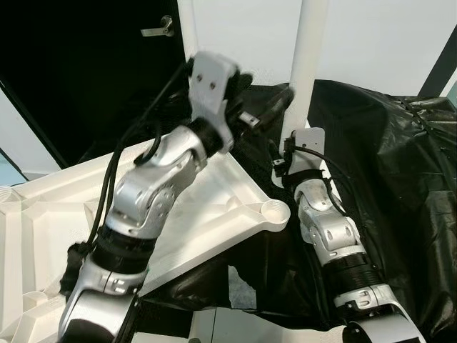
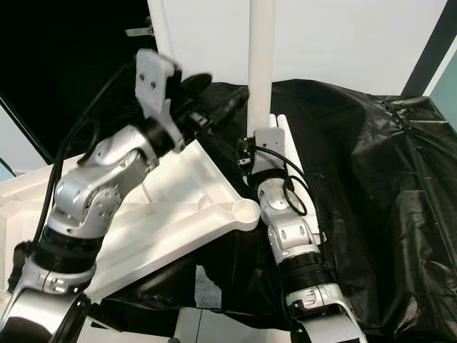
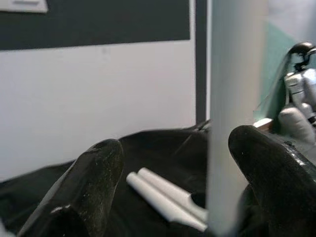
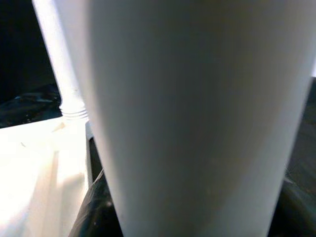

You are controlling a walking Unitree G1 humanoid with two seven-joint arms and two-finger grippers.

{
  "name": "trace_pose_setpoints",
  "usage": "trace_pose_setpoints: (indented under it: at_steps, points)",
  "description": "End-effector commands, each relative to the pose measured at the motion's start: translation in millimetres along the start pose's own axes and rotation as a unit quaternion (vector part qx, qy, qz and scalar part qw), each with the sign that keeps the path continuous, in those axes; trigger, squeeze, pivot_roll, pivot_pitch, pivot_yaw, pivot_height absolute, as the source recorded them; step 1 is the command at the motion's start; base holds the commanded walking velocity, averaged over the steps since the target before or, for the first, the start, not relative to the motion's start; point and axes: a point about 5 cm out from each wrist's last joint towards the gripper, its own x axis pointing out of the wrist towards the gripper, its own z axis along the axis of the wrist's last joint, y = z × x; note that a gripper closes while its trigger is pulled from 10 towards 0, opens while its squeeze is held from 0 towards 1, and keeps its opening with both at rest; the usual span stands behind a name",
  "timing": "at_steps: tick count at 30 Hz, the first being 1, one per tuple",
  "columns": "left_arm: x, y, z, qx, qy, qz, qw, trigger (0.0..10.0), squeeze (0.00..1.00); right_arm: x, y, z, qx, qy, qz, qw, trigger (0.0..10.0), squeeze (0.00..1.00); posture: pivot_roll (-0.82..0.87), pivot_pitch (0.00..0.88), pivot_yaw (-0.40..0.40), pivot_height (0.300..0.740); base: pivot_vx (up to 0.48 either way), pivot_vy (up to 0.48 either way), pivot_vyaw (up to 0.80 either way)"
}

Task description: Building children table

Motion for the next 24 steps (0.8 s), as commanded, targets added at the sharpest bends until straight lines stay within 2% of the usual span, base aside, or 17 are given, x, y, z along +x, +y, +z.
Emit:
trace_pose_setpoints:
  at_steps: [1, 4, 6, 11, 12, 15, 18, 24]
  points:
    - [-2.2, -0.6, -4.2, 0.006, 0.002, -0.024, 1.0, 10.0, 0.0, -1.0, -1.4, 3.6, 0.012, -0.011, -0.001, 1.0, 10.0, 0.0, 0.06, 0.0, 0.036, 0.74, 0.0, 0.0, 0.0]
    - [-4.9, 1.4, -8.6, 0.007, 0.007, -0.017, 1.0, 10.0, 0.0, -1.9, -2.7, 2.8, 0.011, -0.011, -0.002, 1.0, 10.0, 0.0, 0.06, 0.0, 0.036, 0.74, 0.0, 0.0, 0.0]
    - [-12.4, 8.1, -17.2, -0.009, 0.014, -0.003, 1.0, 10.0, 0.0, -4.4, -5.8, 2.1, 0.018, -0.013, -0.013, 1.0, 10.0, 0.0, 0.06, 0.0, 0.034, 0.74, 0.0, 0.0, 0.0]
    - [-21.8, 15.4, -24.5, -0.008, 0.024, 0.016, 1.0, 10.0, 0.0, -6.3, -6.8, 2.7, 0.028, -0.015, -0.013, 0.999, 10.0, 0.0, 0.06, 0.0, 0.034, 0.74, 0.0, 0.0, 0.0]
    - [-29.0, 19.6, -30.8, -0.01, 0.035, 0.024, 0.999, 10.0, 0.0, -7.2, -6.5, 4.6, 0.026, -0.022, -0.006, 0.999, 10.0, 0.0, 0.06, 0.0, 0.032, 0.74, 0.0, 0.0, 0.0]
    - [-29.0, 19.6, -30.8, -0.01, 0.035, 0.024, 0.999, 10.0, 0.0, -7.2, -6.5, 4.6, 0.026, -0.022, -0.006, 0.999, 10.0, 0.0, 0.06, 0.0, 0.032, 0.74, 0.0, 0.0, 0.0]
    - [-51.1, 29.4, -52.9, -0.035, 0.072, 0.056, 0.995, 10.0, 0.0, -10.6, -2.4, 8.9, 0.025, -0.041, 0.032, 0.998, 10.0, 0.0, 0.07, 0.0, 0.018, 0.74, 0.0, 0.0, 0.0]
    - [-58.7, 29.9, -64.8, -0.038, 0.099, 0.061, 0.992, 10.0, 0.0, -12.5, -0.4, 9.3, 0.027, -0.047, 0.048, 0.997, 10.0, 0.0, 0.08, 0.0, 0.012, 0.74, 0.0, 0.0, 0.0]
